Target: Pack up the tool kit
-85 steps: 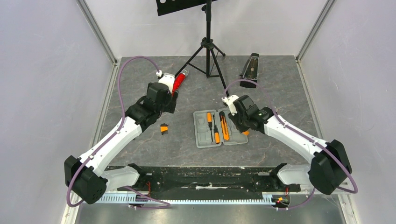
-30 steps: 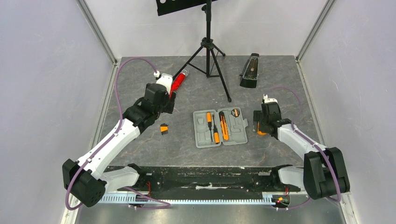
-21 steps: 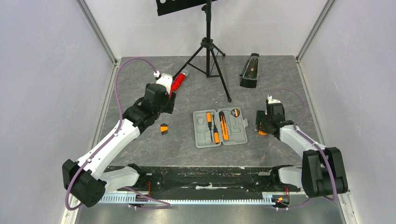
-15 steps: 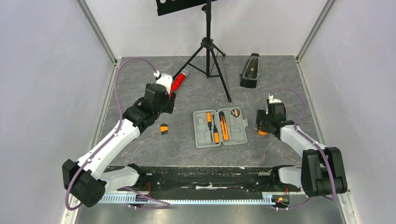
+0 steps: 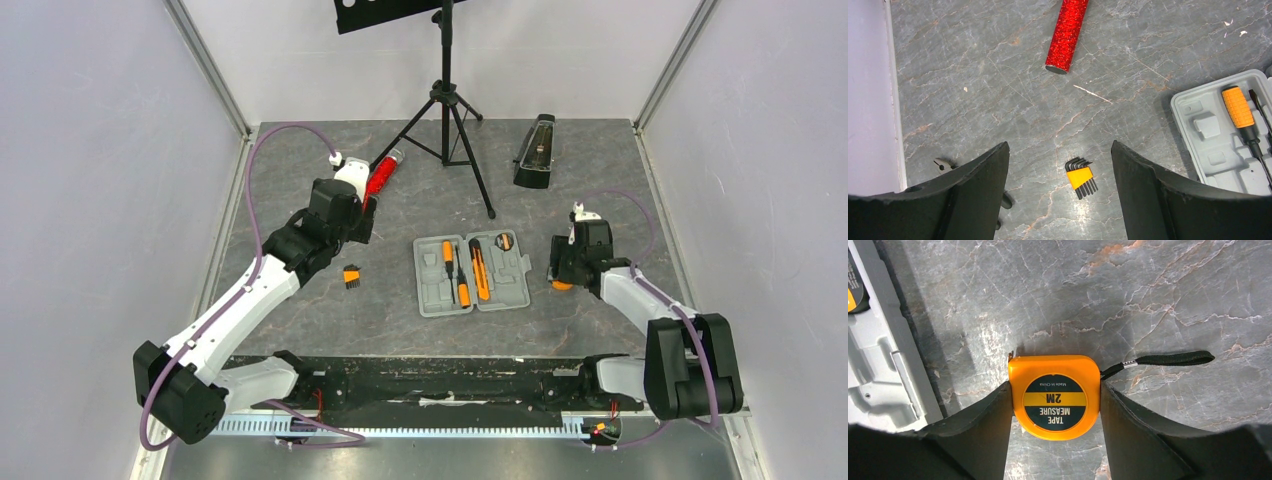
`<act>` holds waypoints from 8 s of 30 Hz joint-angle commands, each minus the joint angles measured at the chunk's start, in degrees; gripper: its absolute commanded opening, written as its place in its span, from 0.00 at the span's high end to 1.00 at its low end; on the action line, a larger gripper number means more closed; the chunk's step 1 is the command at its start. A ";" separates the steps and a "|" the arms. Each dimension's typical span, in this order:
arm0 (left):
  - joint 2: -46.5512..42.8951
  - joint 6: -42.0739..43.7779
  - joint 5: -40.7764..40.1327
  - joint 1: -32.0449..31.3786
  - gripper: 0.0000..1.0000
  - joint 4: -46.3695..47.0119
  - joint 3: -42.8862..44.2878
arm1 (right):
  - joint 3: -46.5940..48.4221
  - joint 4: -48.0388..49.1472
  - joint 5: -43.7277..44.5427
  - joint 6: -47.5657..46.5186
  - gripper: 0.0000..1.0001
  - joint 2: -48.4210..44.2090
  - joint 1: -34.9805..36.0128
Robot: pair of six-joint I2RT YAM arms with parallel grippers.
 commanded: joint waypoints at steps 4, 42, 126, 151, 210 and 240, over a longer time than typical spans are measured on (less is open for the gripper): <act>-0.63 1.98 -0.77 0.68 0.20 2.50 0.05 | 3.39 -4.73 -2.38 -1.32 0.57 -6.58 0.02; -0.19 1.98 -0.42 1.21 0.20 2.45 0.18 | 0.07 -2.96 4.84 12.29 0.56 -6.06 28.56; 22.11 -16.41 29.06 -10.65 0.28 4.30 7.90 | 0.67 -8.37 -9.03 1.33 0.75 -9.33 24.67; 32.25 -13.94 26.91 -14.44 0.60 0.64 8.97 | 13.80 -24.02 -9.56 -1.70 0.89 -3.15 24.60; 31.03 -13.48 18.61 -13.12 0.63 0.17 5.57 | 8.75 -18.73 -13.31 -5.44 0.83 2.25 17.78; 30.25 -13.32 17.40 -12.50 0.63 0.09 4.84 | 15.97 -23.58 -4.34 -7.93 0.81 6.33 27.70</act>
